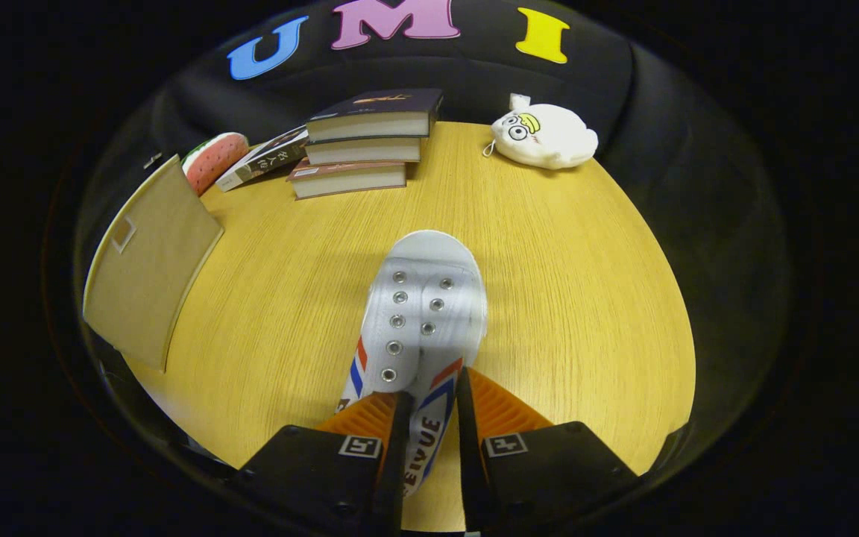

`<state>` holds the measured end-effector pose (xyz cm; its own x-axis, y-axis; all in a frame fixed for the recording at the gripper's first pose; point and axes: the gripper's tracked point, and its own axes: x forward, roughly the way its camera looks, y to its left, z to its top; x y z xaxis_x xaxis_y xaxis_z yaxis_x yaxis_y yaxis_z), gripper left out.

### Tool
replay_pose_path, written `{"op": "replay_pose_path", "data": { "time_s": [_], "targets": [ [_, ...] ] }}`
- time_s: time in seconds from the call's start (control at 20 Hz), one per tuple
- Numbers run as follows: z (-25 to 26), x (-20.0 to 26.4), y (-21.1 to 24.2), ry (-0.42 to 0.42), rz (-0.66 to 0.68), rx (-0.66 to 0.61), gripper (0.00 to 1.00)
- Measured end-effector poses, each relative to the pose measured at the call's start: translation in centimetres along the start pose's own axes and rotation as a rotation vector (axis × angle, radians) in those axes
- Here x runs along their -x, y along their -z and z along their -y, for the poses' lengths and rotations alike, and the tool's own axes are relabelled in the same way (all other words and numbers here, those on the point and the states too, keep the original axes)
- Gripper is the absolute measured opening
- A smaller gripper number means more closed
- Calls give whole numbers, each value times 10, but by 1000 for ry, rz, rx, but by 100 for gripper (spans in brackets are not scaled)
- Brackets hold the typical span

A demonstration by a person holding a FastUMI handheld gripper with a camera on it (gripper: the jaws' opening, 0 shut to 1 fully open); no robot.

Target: Open the storage box then place both shoes into the box .Put the left shoe in first, then the right shoe, with the right side of both shoes facing outward in a uniform manner.

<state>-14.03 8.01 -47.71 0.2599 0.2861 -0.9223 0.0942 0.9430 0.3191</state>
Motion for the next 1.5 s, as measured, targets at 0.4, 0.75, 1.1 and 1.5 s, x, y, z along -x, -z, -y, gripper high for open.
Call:
{"op": "replay_pose_path", "data": {
  "time_s": [0.4,0.75,1.1,1.5],
  "targets": [
    [-9,17,-12,-148,-42,-295,6],
    [-52,69,-57,-255,56,-290,5],
    [-177,136,-135,-431,130,-210,5],
    [-326,147,-158,-538,69,-102,5]
  ]
}}
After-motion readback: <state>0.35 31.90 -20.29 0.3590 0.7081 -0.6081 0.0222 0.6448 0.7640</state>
